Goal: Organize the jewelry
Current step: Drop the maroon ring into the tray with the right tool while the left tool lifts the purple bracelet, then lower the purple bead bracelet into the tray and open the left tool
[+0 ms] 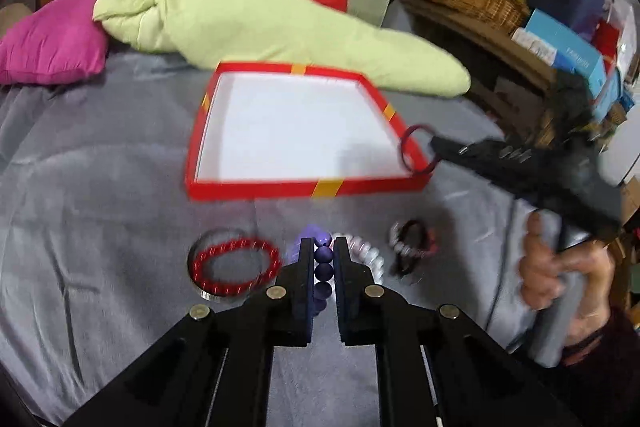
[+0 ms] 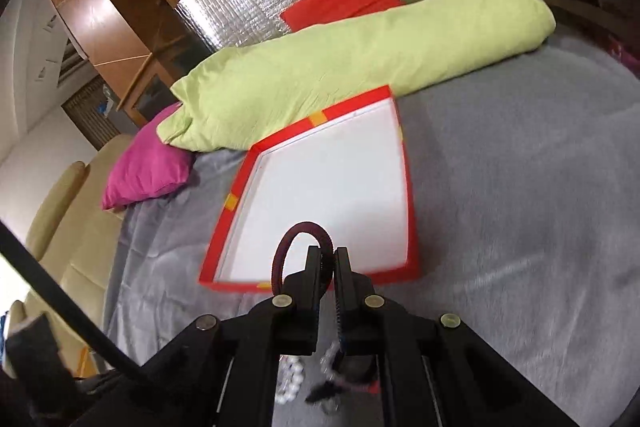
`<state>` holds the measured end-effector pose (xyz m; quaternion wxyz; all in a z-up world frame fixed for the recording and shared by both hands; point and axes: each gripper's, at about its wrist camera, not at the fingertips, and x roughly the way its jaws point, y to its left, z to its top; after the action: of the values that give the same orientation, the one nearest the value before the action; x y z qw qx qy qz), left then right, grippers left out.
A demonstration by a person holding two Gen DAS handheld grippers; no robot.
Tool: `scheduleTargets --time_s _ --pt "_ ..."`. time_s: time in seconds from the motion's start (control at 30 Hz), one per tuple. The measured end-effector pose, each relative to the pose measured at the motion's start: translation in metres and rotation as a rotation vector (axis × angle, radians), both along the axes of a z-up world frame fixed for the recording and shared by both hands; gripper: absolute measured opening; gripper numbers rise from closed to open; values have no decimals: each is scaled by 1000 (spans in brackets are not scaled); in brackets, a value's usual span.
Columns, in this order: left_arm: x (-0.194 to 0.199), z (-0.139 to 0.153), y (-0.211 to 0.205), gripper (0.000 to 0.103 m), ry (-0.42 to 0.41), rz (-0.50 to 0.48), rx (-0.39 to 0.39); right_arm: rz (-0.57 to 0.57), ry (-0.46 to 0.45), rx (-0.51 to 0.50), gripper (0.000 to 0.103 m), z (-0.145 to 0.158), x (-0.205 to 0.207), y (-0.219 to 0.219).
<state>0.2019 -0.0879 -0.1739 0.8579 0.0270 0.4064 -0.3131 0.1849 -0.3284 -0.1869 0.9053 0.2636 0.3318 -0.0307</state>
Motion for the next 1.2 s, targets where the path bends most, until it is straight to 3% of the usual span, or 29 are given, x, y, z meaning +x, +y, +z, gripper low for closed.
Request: scheduleTargets --time_s 0.17,0.27,0.5,0.67,0.73,0.77,0.8,0.87,0.9,1.0,1.1,1.2 --pt "35 28 -17 10 -81 29 5 -27 0 -43 7 -1 21 -2" --pt "63 30 -24 10 -101 43 -8 -33 14 -62 7 -4 36 -2" --pt "121 -27 -33 10 8 123 71 -5 113 -96 7 -27 69 7" --pt "126 -40 -38 10 42 125 77 17 133 -80 8 -30 75 11" --pt "124 -38 -38 11 46 116 72 19 133 -64 14 -29 74 10" --pt "122 -37 -36 11 41 116 69 15 132 -57 25 -27 73 9" --pt "123 -34 -34 15 35 119 67 10 125 -42 38 -26 70 6" --pt "123 -30 -26 29 13 142 59 -6 107 -19 45 -24 68 1" --pt "123 -27 -21 34 1 158 54 -19 100 -18 45 -21 67 -1" --pt "126 -19 -5 38 -25 207 35 -62 79 -22 44 -14 60 -11" --pt "133 -15 17 54 -40 287 25 -124 72 -17 44 -8 49 -26" --pt "146 -25 34 56 9 364 24 -169 111 3 44 -12 43 -42"
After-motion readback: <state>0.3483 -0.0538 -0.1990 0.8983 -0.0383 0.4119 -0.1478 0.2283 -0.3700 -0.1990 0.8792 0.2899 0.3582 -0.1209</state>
